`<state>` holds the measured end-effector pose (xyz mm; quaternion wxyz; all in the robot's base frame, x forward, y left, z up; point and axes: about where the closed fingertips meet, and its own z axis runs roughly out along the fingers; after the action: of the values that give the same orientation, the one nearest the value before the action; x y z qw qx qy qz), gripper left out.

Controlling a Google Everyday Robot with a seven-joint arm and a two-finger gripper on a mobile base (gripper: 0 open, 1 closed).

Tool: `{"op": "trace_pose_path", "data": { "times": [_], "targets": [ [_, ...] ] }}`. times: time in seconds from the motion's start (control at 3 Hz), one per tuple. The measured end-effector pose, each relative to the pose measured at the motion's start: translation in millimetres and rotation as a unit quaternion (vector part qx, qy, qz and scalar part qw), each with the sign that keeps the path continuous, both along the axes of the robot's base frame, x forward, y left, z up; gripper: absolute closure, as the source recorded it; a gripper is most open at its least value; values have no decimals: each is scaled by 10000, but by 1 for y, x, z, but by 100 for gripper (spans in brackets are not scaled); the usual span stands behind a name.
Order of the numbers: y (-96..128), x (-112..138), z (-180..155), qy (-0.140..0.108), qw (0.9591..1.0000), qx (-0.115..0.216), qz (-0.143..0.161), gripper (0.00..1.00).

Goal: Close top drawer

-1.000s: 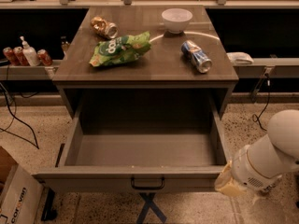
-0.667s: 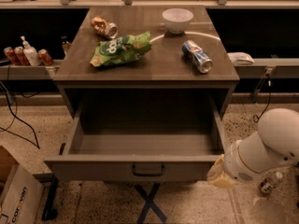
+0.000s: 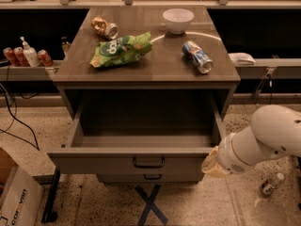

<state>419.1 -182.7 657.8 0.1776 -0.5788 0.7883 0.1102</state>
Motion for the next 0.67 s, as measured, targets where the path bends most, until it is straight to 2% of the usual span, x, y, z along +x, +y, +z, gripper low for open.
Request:
{"op": "trace_pose_path", "data": {
  "times": [0.33, 0.67],
  "targets": [
    [8, 23, -6, -406, 9991, 65, -118, 100],
    [8, 24, -6, -408, 9991, 66, -119, 100]
  ]
}}
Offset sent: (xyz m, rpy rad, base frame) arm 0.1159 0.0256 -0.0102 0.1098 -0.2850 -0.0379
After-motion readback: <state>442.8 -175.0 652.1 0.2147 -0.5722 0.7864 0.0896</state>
